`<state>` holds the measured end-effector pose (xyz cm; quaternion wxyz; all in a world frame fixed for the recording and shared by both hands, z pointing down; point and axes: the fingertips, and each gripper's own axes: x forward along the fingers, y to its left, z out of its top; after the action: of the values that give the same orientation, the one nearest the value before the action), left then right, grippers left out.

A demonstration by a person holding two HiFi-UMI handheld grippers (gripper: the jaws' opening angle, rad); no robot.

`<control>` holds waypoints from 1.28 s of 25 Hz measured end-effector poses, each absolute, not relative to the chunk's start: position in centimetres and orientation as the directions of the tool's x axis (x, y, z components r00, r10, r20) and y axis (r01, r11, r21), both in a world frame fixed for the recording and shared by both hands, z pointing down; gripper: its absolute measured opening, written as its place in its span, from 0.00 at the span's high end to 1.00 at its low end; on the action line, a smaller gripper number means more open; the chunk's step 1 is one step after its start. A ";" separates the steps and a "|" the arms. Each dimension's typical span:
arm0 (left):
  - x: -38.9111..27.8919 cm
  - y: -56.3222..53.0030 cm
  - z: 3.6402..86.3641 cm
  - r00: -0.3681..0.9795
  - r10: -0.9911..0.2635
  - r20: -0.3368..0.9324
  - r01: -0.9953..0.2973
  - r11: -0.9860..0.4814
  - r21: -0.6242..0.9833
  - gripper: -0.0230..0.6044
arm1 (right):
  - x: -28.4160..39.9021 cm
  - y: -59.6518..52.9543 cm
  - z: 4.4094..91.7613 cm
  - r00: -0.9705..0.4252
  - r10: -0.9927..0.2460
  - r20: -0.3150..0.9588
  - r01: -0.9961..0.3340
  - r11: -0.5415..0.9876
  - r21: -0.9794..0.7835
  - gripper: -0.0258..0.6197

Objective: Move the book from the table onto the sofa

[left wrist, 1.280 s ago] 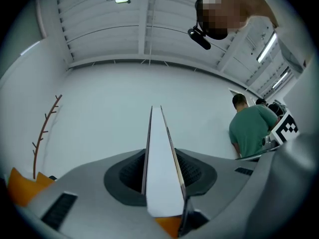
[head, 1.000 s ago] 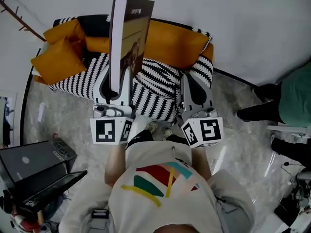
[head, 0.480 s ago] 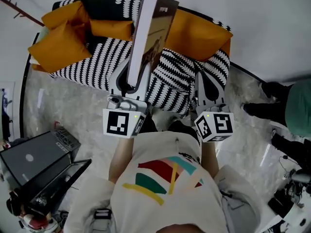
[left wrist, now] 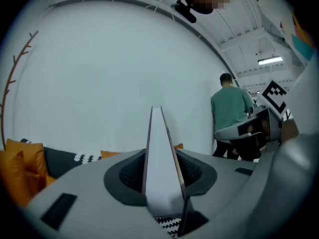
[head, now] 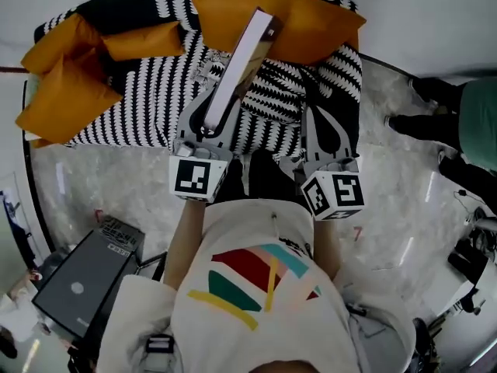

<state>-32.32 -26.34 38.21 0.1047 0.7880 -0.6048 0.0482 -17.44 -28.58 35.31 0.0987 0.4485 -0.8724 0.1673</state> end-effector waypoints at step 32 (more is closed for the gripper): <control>-22.4 -34.3 77.2 0.444 -0.523 0.727 -0.834 -0.539 0.121 0.62 | -14.8 -35.2 58.0 -0.446 -0.597 0.666 -0.871 0.462 -0.170 0.94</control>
<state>-22.44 -34.30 77.19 0.2396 0.8153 -0.4161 0.3237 -14.77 -35.18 57.96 0.2689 0.4522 -0.8115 0.2544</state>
